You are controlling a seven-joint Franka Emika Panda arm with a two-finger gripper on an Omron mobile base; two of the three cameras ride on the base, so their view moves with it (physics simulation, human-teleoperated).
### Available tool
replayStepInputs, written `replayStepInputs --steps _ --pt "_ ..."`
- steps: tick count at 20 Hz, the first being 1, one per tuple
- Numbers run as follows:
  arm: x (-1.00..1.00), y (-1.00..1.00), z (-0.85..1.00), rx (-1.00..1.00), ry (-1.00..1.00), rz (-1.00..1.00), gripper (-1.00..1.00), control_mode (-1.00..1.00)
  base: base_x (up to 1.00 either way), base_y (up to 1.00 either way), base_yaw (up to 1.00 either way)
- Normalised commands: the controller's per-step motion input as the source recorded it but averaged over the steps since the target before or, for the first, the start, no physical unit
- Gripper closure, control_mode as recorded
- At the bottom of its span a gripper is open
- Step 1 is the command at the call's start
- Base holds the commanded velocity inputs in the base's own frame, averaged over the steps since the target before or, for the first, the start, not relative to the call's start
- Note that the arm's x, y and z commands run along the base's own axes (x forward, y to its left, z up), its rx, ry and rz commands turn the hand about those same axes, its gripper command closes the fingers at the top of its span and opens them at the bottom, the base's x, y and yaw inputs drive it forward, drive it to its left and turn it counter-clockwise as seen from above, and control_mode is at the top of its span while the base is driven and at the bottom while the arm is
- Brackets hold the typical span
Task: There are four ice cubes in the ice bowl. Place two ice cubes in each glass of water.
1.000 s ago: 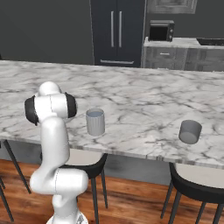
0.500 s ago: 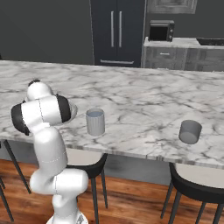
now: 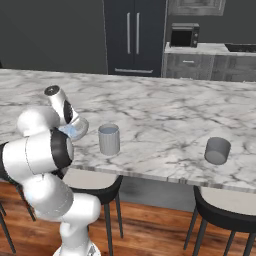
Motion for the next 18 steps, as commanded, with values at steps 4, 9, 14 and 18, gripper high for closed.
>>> replayStepInputs --steps 4,9,14,18 --pt "-0.59 -1.0 0.86 0.14 0.0 -0.28 1.0 -1.0 0.0 0.0 0.0" --pt "-0.55 -0.73 0.96 0.11 0.01 -0.14 1.0 -1.0 0.0 0.0 0.0" --pt "-0.41 -0.58 0.73 0.03 0.0 -0.14 1.0 -1.0 0.0 0.0 0.0" --pt "-0.08 -0.58 0.04 0.0 0.04 -0.13 1.0 -1.0 0.0 0.0 0.0"
